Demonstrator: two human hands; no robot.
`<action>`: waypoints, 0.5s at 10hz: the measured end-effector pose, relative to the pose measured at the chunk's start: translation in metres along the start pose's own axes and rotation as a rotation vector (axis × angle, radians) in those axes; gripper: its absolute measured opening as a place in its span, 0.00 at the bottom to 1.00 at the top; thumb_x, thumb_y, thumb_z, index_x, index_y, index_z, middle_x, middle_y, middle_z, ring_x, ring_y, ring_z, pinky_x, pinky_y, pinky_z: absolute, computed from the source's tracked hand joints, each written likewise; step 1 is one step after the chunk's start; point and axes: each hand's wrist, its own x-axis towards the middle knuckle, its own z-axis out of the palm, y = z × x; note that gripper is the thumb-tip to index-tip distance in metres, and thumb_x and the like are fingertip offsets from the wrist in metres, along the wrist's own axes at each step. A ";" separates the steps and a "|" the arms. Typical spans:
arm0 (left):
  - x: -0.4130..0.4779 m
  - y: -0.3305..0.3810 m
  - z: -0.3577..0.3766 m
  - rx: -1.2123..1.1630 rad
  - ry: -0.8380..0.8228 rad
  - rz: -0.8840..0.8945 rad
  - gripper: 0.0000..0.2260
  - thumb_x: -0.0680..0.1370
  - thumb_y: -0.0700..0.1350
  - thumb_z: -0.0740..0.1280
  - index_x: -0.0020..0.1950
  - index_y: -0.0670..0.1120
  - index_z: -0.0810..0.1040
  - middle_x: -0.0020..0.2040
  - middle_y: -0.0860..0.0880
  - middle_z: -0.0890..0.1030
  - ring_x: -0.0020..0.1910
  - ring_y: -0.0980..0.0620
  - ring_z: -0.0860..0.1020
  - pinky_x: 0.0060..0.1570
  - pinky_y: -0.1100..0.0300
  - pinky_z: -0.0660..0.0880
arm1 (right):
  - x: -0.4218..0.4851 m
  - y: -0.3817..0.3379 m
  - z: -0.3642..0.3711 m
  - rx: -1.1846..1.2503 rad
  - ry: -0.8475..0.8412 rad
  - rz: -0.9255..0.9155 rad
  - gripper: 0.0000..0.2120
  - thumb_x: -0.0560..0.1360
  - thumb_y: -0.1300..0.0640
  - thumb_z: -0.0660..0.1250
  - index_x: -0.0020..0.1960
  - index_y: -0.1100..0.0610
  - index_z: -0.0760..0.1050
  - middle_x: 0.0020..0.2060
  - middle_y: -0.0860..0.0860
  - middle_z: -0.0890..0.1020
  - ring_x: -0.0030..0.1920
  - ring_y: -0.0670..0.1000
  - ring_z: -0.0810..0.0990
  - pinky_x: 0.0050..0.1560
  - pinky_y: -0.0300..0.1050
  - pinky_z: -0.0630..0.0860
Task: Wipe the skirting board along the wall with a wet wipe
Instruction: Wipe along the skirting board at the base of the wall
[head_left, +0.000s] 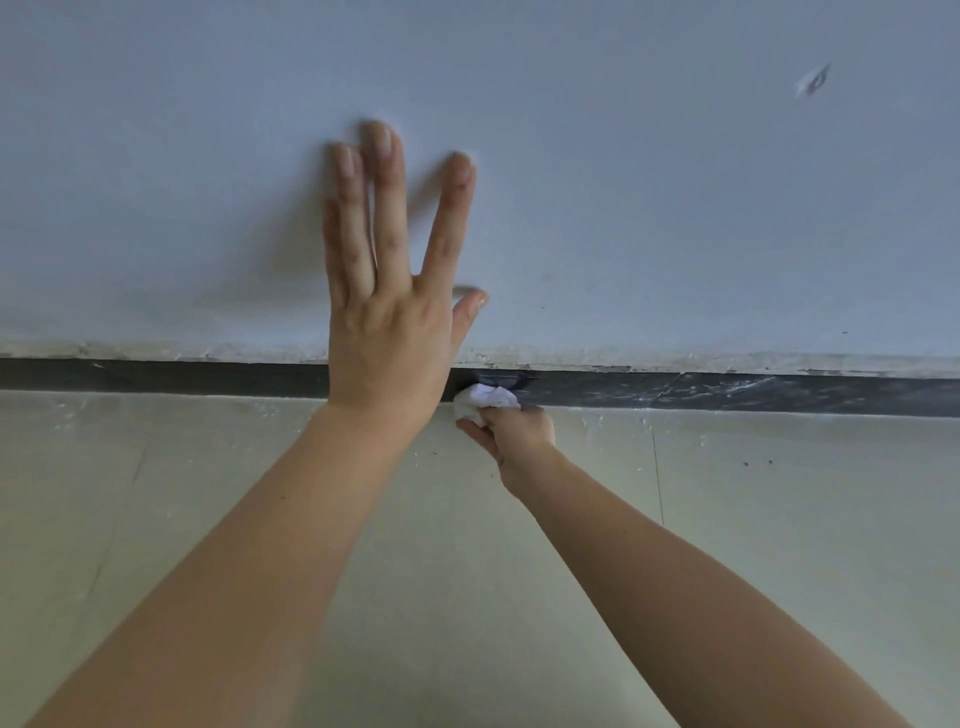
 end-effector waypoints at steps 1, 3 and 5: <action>0.001 0.003 0.002 -0.054 0.005 -0.034 0.43 0.70 0.56 0.73 0.76 0.44 0.53 0.71 0.28 0.62 0.70 0.30 0.58 0.72 0.44 0.53 | -0.003 -0.012 -0.024 0.102 0.158 -0.021 0.08 0.70 0.73 0.64 0.45 0.63 0.74 0.37 0.56 0.78 0.35 0.51 0.79 0.52 0.47 0.81; -0.002 0.004 0.009 -0.087 0.022 -0.012 0.44 0.69 0.55 0.74 0.76 0.43 0.54 0.70 0.28 0.61 0.69 0.29 0.56 0.72 0.42 0.52 | -0.031 -0.007 -0.075 0.307 0.103 -0.235 0.09 0.73 0.73 0.63 0.47 0.63 0.76 0.39 0.53 0.79 0.43 0.52 0.78 0.56 0.47 0.79; -0.001 0.007 0.008 -0.077 0.023 -0.023 0.45 0.69 0.55 0.74 0.76 0.44 0.51 0.70 0.27 0.62 0.69 0.28 0.58 0.72 0.42 0.54 | -0.008 0.016 -0.002 -0.069 -0.047 0.032 0.14 0.75 0.68 0.62 0.60 0.62 0.73 0.45 0.57 0.80 0.38 0.52 0.81 0.48 0.45 0.82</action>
